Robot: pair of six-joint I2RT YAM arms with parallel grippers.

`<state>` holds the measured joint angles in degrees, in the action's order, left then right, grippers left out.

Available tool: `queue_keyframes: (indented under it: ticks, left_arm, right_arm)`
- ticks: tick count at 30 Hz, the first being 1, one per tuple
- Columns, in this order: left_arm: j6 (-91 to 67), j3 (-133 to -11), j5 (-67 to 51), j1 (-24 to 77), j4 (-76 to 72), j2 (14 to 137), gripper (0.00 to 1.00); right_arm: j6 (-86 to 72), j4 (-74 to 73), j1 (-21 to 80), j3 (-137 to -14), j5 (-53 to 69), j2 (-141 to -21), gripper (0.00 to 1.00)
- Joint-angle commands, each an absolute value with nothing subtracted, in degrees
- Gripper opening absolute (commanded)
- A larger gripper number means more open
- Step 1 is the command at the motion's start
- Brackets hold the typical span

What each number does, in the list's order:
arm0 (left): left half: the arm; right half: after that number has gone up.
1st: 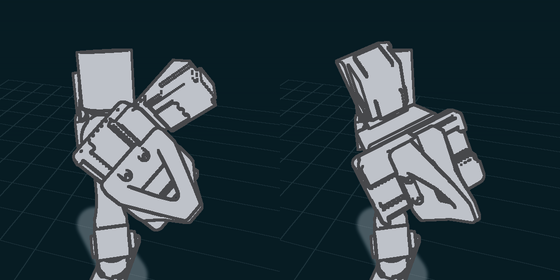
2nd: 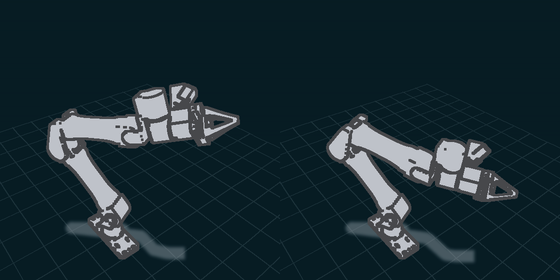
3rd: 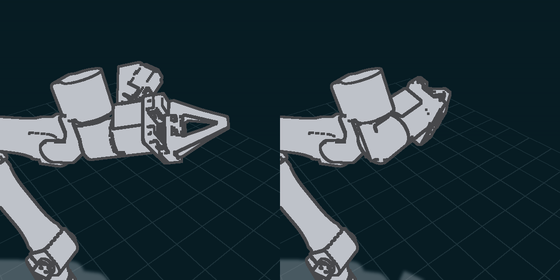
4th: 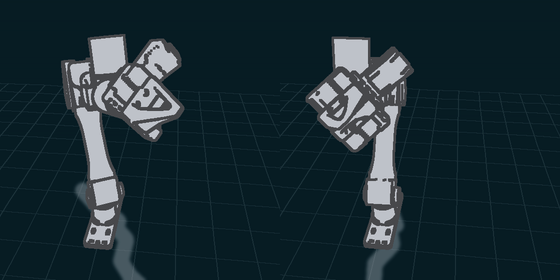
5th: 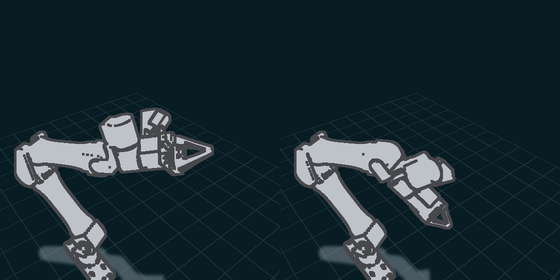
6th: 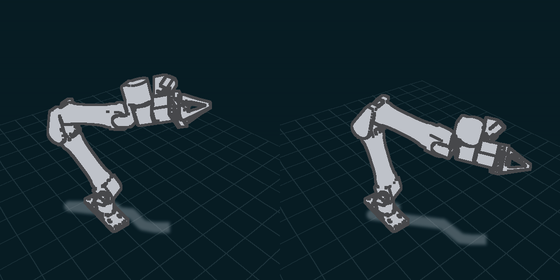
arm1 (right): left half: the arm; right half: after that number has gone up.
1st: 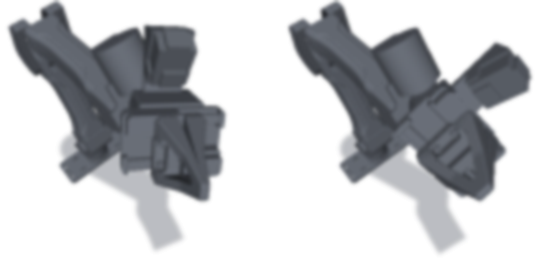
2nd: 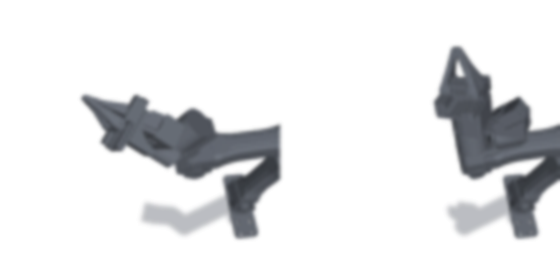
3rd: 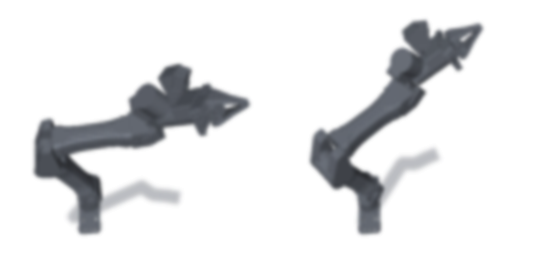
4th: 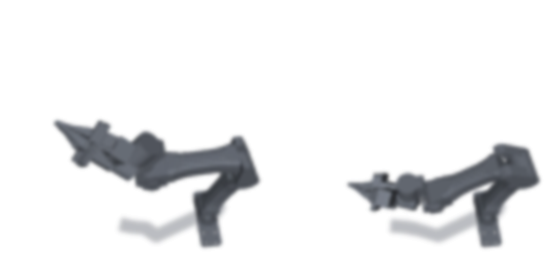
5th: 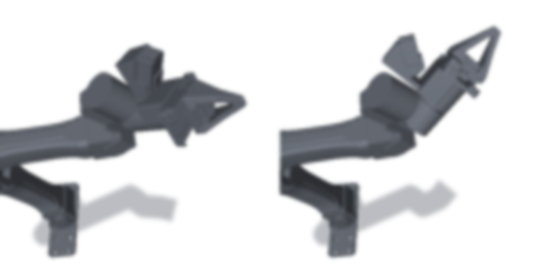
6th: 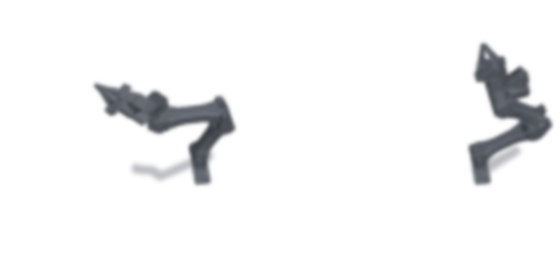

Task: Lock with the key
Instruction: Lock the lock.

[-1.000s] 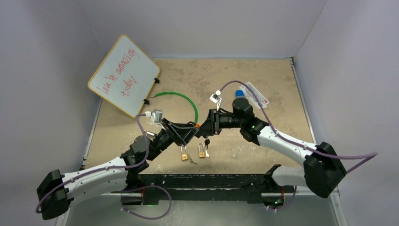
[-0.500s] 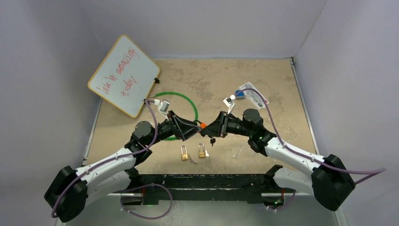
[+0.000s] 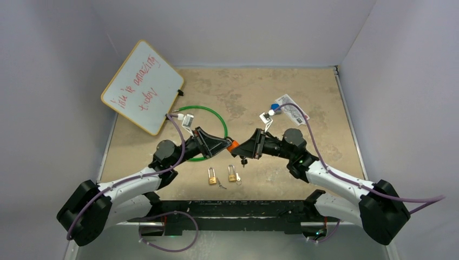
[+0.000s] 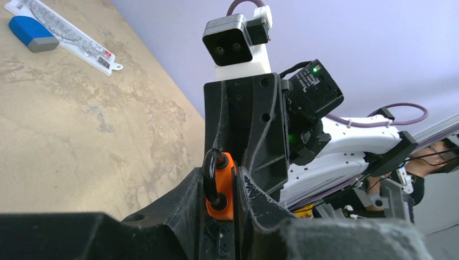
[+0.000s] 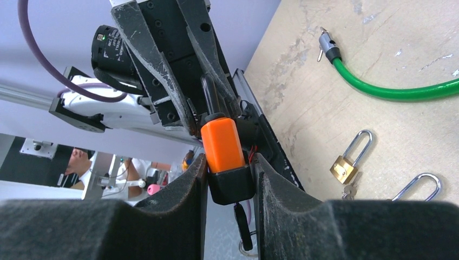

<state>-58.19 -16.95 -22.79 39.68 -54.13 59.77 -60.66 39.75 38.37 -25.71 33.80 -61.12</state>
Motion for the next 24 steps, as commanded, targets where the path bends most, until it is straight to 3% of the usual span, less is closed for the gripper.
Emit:
queue_keyframes:
  ticks: [1, 3, 5, 7, 12, 17, 19, 24]
  left_arm:
    - [-61.0, -16.6, -24.8, 40.0, -64.1, 60.9, 0.2]
    - [-61.4, -16.4, -24.4, 40.0, -65.1, 61.3, 0.19]
    - [-61.4, -16.3, -24.0, 40.0, -65.2, 61.3, 0.06]
    - [-61.3, -16.3, -23.7, 40.0, -65.0, 61.1, 0.02]
    - [-62.1, -15.5, -22.8, 40.1, -66.6, 61.2, 0.25]
    - [-63.1, -14.8, -22.7, 40.1, -69.1, 61.9, 0.34]
    - [-63.4, -14.7, -23.1, 40.1, -70.4, 62.4, 0.22]
    - [-64.2, -14.4, -22.9, 40.2, -72.3, 63.4, 0.08]
  right_arm:
    - [-61.4, 44.6, 38.2, -25.6, 32.9, -61.4, 0.0]
    - [-60.9, 44.2, 38.3, -25.6, 33.2, -61.5, 0.0]
    - [-60.9, 44.4, 38.3, -25.3, 33.4, -61.5, 0.0]
    - [-60.9, 44.4, 38.3, -25.1, 33.7, -61.5, 0.0]
    - [-61.4, 45.1, 38.3, -24.3, 33.3, -61.2, 0.0]
    - [-62.5, 46.9, 38.2, -23.7, 33.0, -61.6, 0.0]
    - [-62.7, 47.3, 38.2, -23.7, 33.2, -61.9, 0.0]
    - [-62.4, 47.4, 38.3, -23.7, 33.5, -62.1, 0.0]
